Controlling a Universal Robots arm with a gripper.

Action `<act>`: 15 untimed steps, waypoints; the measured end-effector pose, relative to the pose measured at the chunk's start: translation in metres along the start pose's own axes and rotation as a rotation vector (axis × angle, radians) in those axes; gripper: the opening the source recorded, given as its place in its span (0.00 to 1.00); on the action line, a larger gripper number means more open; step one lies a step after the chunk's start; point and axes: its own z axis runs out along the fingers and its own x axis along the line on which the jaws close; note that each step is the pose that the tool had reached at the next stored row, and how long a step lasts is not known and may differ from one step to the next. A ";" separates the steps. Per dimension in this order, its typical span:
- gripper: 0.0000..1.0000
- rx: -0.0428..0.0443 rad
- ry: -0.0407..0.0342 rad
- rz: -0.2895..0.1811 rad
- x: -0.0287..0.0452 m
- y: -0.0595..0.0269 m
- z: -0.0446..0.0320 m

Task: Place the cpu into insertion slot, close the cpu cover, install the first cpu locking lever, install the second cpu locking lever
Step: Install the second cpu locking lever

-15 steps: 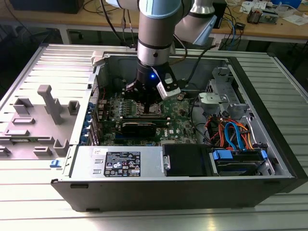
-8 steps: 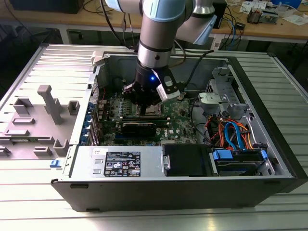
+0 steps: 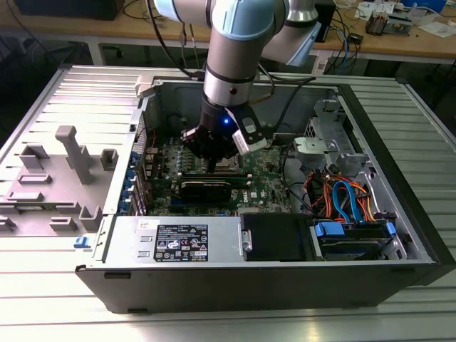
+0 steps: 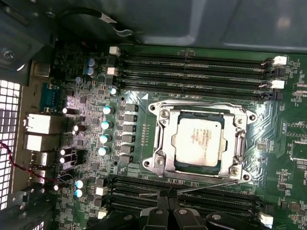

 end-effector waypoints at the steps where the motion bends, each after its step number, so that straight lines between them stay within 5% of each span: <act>1: 0.11 -0.0070 -0.0008 -0.003 0.0001 -0.0009 0.0002; 3: 0.11 -0.0178 -0.0020 -0.006 0.0007 -0.0023 0.0004; 10: 0.11 -0.0283 -0.0032 -0.012 0.0050 -0.0038 0.0025; 15: 0.11 -0.0461 -0.0052 -0.023 0.0103 -0.0039 0.0056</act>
